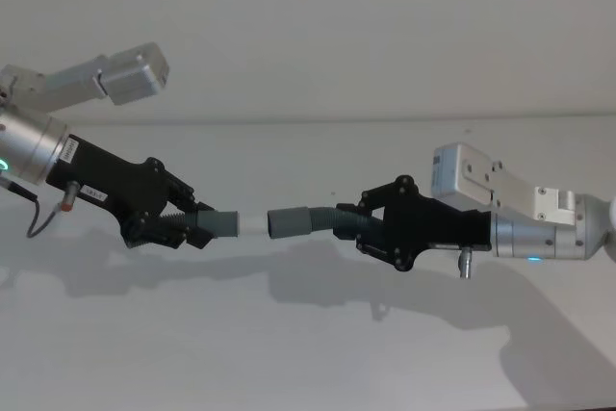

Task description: Use both hands to pick up one end of the pipe from the table, align the ends, and insert them.

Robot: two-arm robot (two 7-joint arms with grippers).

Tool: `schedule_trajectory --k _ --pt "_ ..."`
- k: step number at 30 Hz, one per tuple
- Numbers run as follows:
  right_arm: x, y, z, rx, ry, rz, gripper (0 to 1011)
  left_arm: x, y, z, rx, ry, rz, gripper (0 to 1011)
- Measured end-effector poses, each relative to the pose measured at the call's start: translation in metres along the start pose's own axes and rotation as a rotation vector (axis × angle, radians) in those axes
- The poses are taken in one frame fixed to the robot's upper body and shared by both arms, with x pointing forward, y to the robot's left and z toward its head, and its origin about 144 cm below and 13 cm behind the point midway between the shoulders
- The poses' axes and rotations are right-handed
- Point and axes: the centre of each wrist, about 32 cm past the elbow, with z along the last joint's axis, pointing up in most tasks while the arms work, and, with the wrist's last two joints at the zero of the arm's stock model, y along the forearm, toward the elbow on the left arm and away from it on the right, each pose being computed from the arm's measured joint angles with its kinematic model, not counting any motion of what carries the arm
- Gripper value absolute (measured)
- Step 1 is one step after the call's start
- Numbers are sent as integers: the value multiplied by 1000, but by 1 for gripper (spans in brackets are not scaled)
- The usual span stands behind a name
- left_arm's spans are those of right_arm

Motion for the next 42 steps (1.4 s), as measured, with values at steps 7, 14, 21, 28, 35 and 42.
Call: schedule_trajectory --k 7,14,21,28,35,42 --pt "0 2 0 7 7 -18 213 0 0 0 0 0 0 335" --pt "-2 5 -1 11 17 -25 213 0 0 0 0 0 -1 335" --pt "-4 7 0 17 23 -27 213 0 0 0 0 0 -1 335" --pt "-7 10 1 23 30 -23 213 0 0 0 0 0 0 335" --pt "-9 13 3 32 35 -16 213 0 -2 2 -4 -3 -5 335" --pt "-10 13 3 33 38 -14 213 0 -2 1 -4 -3 -4 335"
